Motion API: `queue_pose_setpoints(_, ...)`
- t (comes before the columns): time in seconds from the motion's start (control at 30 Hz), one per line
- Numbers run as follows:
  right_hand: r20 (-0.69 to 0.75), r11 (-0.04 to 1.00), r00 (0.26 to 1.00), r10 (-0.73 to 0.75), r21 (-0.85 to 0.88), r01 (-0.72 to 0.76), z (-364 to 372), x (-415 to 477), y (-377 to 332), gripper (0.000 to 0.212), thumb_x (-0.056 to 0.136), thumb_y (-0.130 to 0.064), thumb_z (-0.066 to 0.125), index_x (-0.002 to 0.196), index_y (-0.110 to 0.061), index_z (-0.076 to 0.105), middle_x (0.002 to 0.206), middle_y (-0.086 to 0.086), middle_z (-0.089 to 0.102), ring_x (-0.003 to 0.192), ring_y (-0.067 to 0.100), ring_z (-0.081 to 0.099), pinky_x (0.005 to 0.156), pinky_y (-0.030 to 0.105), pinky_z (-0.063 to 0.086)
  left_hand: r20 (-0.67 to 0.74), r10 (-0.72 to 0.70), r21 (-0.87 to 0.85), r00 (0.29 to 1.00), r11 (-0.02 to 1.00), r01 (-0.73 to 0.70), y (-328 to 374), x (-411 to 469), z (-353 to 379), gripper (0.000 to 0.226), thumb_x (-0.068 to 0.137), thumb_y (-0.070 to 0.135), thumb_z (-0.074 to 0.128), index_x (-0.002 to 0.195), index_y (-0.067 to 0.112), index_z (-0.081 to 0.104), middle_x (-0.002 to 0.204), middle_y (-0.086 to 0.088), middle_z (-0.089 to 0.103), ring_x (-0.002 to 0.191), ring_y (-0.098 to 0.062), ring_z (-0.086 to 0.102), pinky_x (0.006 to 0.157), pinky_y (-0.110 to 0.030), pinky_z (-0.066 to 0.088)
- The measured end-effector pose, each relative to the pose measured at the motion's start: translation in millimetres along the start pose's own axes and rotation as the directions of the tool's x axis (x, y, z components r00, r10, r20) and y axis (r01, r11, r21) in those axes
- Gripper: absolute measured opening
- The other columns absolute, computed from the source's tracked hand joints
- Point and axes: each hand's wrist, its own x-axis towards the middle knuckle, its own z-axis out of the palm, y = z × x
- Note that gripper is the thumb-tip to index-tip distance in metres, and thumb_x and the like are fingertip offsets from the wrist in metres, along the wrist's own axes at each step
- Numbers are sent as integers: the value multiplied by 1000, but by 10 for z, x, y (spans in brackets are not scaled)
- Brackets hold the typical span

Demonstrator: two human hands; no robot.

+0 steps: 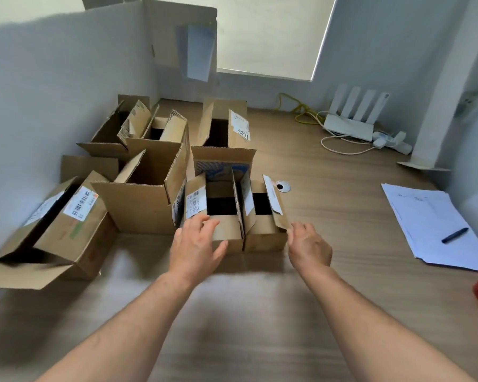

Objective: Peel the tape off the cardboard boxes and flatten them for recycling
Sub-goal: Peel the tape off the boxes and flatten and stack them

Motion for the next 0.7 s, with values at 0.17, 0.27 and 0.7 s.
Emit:
queue_pose_setpoints(0.17,64,996,994,-93,-7,94,-68,137,-164,50,98,-48,38,138,-18,32,132,5,45,114,27,55,79,33,42,-26,7,69,1000,998,-5,140,-153,-62,47,84,38,69,124,14,62,128,-7,56,119,-26,51,94,-41,45)
queue_pose_setpoints(0.27,73,990,988,-140,-1,140,-15,214,-215,36,102,-31,33,137,-22,35,130,6,48,111,29,56,77,32,41,-18,-13,128,1000,992,15,119,-252,-93,46,77,33,78,115,11,66,118,-10,61,109,-32,58,85,-43,49)
queue_pose_setpoints(0.7,-23,952,963,-268,-158,261,-277,7,422,30,90,2,35,116,-5,48,119,13,59,107,32,56,71,31,35,50,-73,104,996,992,67,573,-405,-8,53,91,40,57,138,16,49,141,-7,44,129,-26,40,103,-38,33)
